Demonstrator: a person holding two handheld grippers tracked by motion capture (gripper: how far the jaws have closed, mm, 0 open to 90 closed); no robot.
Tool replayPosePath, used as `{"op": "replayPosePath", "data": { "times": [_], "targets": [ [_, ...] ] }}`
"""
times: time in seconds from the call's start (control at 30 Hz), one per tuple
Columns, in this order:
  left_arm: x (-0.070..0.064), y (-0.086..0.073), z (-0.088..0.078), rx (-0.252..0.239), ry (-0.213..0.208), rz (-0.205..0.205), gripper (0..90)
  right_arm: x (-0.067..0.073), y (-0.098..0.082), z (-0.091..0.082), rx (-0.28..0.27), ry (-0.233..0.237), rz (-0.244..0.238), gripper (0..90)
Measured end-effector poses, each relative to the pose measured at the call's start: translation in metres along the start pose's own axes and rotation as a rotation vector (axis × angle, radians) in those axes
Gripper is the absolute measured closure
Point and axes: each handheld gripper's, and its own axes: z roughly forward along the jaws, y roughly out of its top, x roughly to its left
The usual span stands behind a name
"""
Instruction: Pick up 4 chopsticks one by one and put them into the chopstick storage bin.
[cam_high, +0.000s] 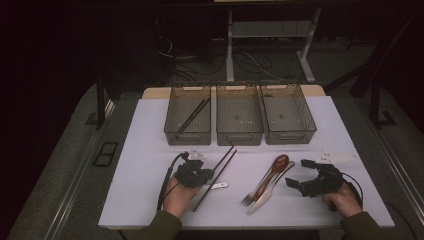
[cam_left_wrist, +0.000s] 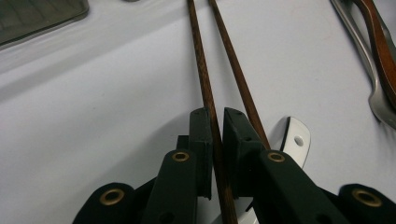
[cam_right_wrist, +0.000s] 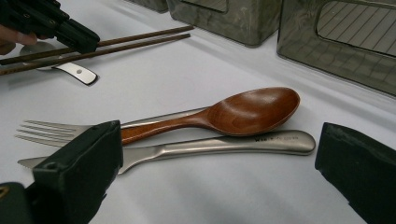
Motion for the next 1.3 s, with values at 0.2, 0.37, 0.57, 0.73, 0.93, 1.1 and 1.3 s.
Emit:
{"op": "replayPosePath", "data": {
  "times": [0.2, 0.37, 0.57, 0.73, 0.93, 1.1, 1.3],
  "targets": [
    [0.001, 0.001, -0.002, 0.001, 0.012, -0.005, 82.1, 0.000, 0.000, 0.000, 0.002, 0.000, 0.000, 0.8],
    [0.000, 0.002, -0.003, 0.000, 0.022, -0.005, 83.4, 0.000, 0.000, 0.000, 0.002, 0.000, -0.001, 0.8],
    [0.002, 0.003, -0.006, -0.001, 0.026, -0.012, 83.9, 0.000, 0.000, 0.000, 0.003, 0.001, -0.001, 0.8],
    [0.002, 0.004, -0.009, -0.004, 0.016, -0.003, 84.1, 0.000, 0.000, 0.000, 0.003, 0.000, 0.000, 0.8],
    [0.005, 0.007, -0.017, -0.007, 0.006, 0.031, 84.2, -0.001, 0.000, -0.001, 0.003, 0.000, -0.001, 0.8],
    [0.007, 0.009, -0.024, -0.016, -0.009, 0.070, 84.3, 0.000, 0.000, -0.001, 0.003, 0.001, -0.002, 0.8],
    [0.014, 0.010, -0.036, -0.021, -0.025, 0.101, 84.4, -0.001, 0.000, -0.001, 0.002, 0.001, -0.002, 0.8]
  ]
}}
